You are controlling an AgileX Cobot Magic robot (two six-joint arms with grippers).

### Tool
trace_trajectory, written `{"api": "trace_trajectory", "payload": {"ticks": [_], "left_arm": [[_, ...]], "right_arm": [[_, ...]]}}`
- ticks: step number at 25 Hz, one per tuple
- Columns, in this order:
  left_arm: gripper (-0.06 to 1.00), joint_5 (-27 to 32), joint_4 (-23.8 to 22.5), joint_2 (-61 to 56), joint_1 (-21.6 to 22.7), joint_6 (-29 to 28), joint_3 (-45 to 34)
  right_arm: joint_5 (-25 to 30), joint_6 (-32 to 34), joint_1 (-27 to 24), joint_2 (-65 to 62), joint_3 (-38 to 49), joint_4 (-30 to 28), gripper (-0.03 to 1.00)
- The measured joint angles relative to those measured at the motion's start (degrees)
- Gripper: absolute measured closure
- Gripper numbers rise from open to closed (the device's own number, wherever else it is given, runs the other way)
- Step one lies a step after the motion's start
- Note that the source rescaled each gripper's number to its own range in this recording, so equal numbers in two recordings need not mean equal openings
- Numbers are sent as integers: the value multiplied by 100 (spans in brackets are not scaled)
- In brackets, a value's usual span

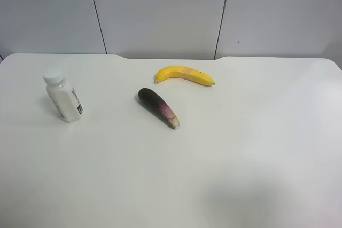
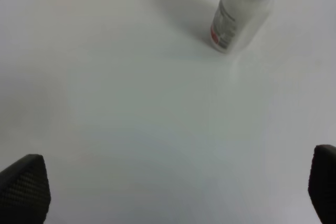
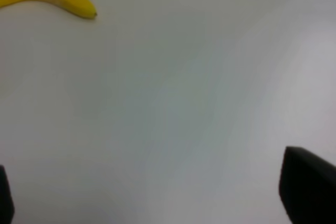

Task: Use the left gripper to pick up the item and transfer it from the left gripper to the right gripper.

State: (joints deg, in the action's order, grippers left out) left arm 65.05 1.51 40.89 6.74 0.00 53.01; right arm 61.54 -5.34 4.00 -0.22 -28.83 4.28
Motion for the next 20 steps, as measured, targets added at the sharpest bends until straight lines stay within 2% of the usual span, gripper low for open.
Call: {"api": "trace_trajectory", "payload": {"ticks": [1, 8, 15, 20], "left_arm": [[-5, 19, -70, 680, -107, -208, 270], [-5, 240, -258, 2770, -648, -783, 1366], [-5, 435, -257, 4306, -1032, -1182, 2390], [-6, 423, -82, 5046, -1214, -1366, 2754]], "right_arm": [[0, 0, 0, 0, 0, 0, -3], [0, 0, 0, 0, 0, 0, -3], [0, 0, 0, 0, 0, 0, -3], [0, 0, 0, 0, 0, 0, -3]]}}
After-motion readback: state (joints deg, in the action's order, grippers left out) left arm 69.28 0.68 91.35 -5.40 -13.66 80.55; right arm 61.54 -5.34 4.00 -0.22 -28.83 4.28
